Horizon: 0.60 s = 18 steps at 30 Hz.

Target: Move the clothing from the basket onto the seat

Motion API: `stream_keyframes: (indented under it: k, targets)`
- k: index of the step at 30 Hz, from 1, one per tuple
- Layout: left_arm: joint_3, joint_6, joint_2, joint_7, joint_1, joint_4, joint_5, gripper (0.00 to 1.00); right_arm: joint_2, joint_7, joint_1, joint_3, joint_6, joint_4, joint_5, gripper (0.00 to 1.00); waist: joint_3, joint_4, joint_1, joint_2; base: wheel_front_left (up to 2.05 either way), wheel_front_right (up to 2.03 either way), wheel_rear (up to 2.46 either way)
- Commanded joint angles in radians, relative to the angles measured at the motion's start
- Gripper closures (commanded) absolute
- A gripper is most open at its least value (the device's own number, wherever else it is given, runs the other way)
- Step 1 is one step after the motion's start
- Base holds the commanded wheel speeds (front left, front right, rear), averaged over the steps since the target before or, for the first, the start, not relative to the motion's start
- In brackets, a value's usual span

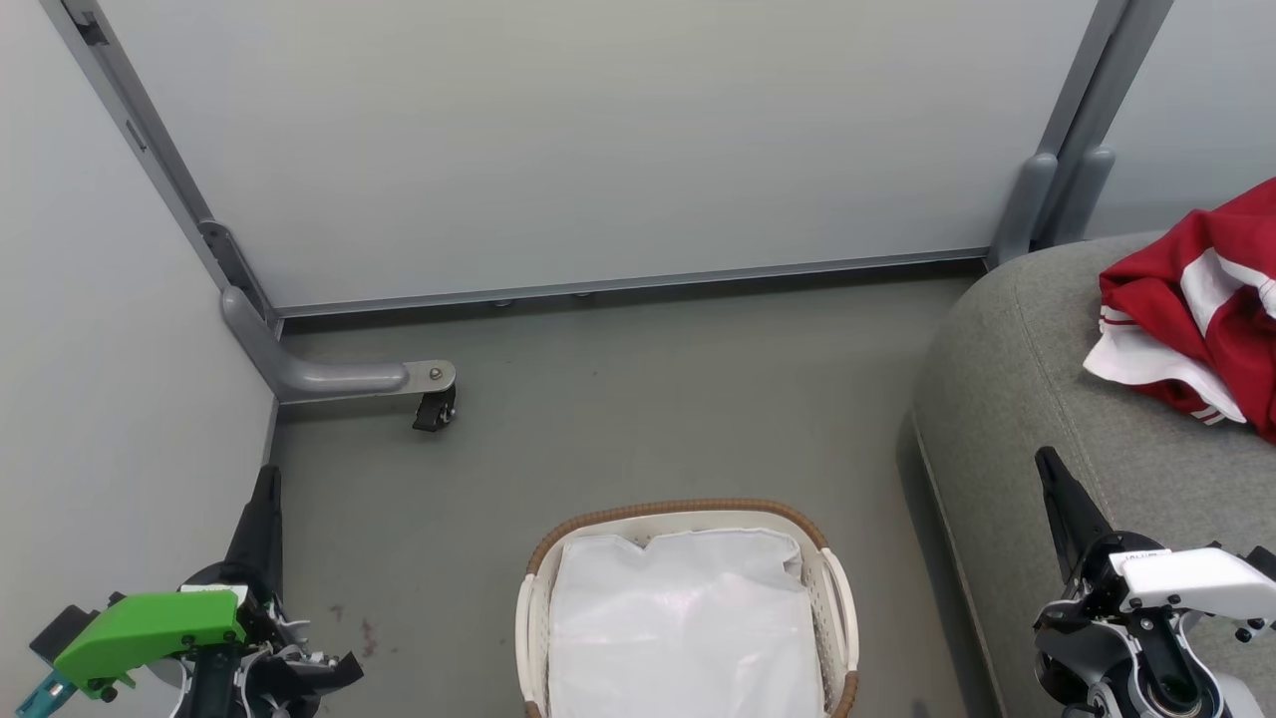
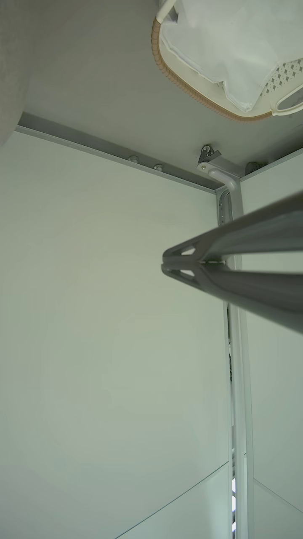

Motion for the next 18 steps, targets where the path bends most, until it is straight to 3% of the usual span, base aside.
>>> stream_keyframes:
  k: [1, 18]
  targets:
    - [0.002, -0.006, 0.004, 0.004, -0.01, -0.001, -0.003, 1.0, -0.006, 0.003, -0.008, -0.002, 0.0, -0.003, 0.003, 1.0, 0.0, 0.0, 0.0, 0.0, 0.0, 0.0, 0.0]
    - [0.002, -0.006, 0.004, 0.004, -0.01, -0.001, -0.003, 1.0, -0.006, 0.003, -0.008, -0.002, 0.0, -0.003, 0.003, 1.0, 0.0, 0.0, 0.0, 0.0, 0.0, 0.0, 0.0]
